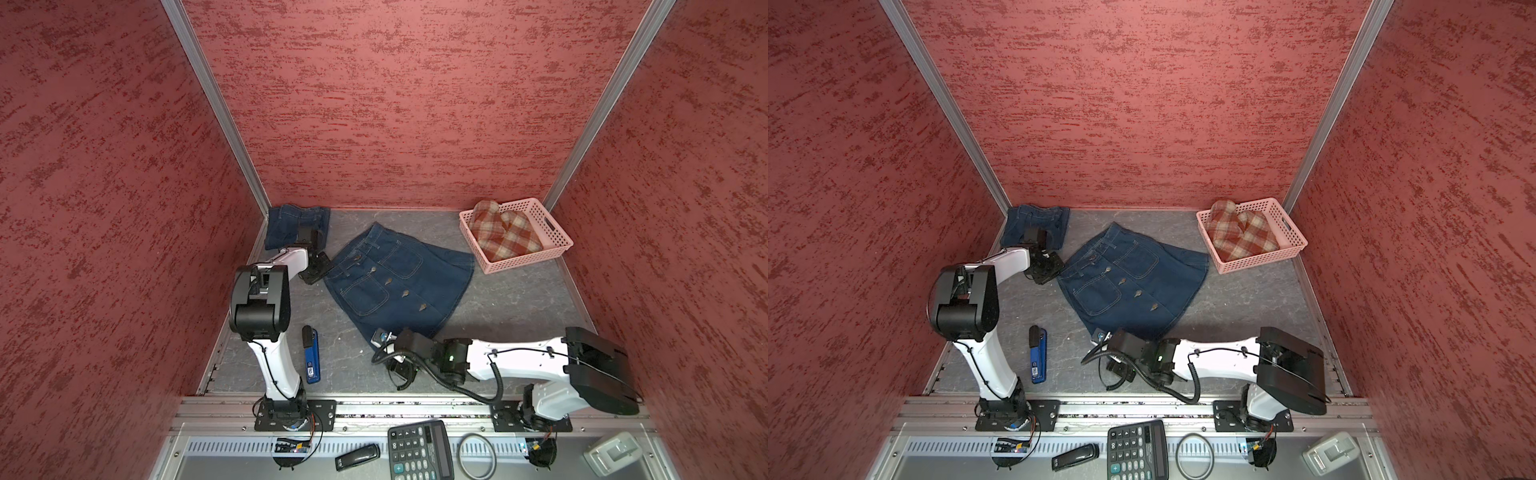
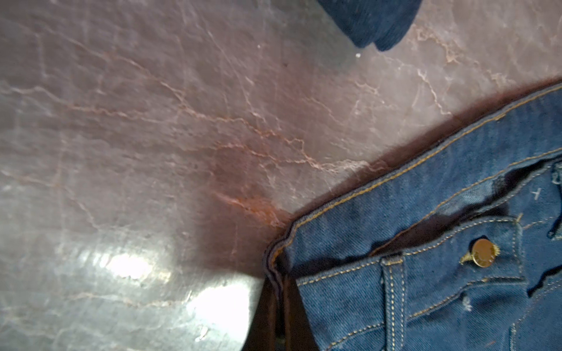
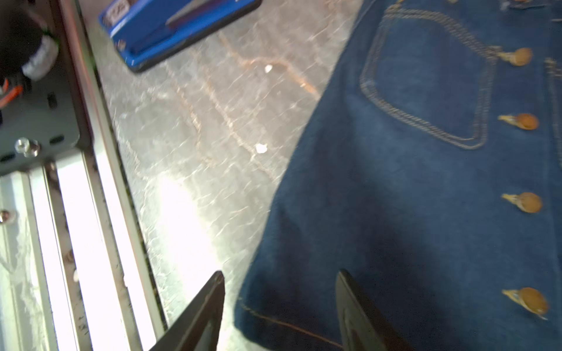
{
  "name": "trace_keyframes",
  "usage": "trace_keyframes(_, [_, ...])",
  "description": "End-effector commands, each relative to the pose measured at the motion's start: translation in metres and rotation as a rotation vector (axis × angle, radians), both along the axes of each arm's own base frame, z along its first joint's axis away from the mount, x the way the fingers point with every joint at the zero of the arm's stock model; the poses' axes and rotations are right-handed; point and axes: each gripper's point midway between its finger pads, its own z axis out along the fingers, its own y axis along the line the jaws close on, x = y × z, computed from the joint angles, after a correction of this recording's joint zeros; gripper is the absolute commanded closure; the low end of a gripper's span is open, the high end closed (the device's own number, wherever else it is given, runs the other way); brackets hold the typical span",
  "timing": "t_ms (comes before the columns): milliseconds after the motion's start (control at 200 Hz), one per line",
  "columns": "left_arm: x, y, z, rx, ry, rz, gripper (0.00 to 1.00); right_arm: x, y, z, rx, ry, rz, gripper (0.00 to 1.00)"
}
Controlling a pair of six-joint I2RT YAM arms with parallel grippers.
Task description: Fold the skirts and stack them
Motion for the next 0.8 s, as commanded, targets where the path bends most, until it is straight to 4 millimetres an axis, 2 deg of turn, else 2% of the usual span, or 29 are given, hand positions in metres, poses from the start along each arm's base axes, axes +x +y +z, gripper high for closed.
trace_keyframes(0, [0.005, -0.007, 0.004, -0.032, -0.032, -0.002, 1.0, -0.001, 0.001, -0.001, -0.069, -0.053, -0.024, 0.41])
trace_keyframes(185, [0.006, -0.01, 0.01, -0.056, -0.054, 0.002, 1.0, -0.008, 0.005, -0.011, -0.136, -0.065, -0.028, 0.41])
trace_keyframes(281, [0.007, -0.012, 0.011, -0.067, -0.062, 0.002, 1.0, -0.011, 0.002, -0.025, -0.195, -0.059, -0.027, 0.43])
trace_keyframes(381, [0.007, -0.013, 0.01, -0.078, -0.063, 0.001, 1.0, -0.009, -0.003, -0.039, -0.257, -0.06, -0.045, 0.44])
trace_keyframes(531, [0.008, -0.015, 0.011, -0.086, -0.068, 0.0, 1.0, -0.003, -0.007, -0.047, -0.298, -0.079, -0.08, 0.48])
trace_keyframes(636, [0.008, -0.014, 0.012, -0.085, -0.071, 0.002, 1.0, -0.002, -0.009, -0.055, -0.332, -0.076, -0.085, 0.57])
trace_keyframes(721, [0.008, -0.014, 0.013, -0.087, -0.073, 0.001, 1.0, -0.003, -0.01, -0.06, -0.349, -0.069, -0.081, 0.69])
trace_keyframes(796, [0.009, -0.014, 0.015, -0.087, -0.076, 0.0, 1.0, -0.002, -0.011, -0.061, -0.354, -0.073, -0.087, 0.84])
